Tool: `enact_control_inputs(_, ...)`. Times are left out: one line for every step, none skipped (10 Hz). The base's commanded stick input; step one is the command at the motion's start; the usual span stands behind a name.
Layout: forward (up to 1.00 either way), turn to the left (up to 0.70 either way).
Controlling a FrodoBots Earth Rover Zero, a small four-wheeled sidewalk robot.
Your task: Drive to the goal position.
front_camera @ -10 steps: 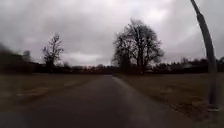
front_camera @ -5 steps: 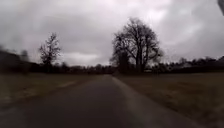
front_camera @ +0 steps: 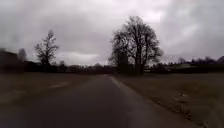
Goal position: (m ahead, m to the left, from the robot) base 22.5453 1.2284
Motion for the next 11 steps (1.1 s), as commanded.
enact_control_inputs(1.0,0.0)
enact_control_inputs(1.0,0.0)
enact_control_inputs(1.0,0.0)
enact_control_inputs(1.0,0.0)
enact_control_inputs(1.0,0.0)
enact_control_inputs(1.0,0.0)
enact_control_inputs(1.0,0.0)
enact_control_inputs(1.0,0.0)
enact_control_inputs(1.0,0.0)
enact_control_inputs(1.0,0.0)
enact_control_inputs(1.0,0.0)
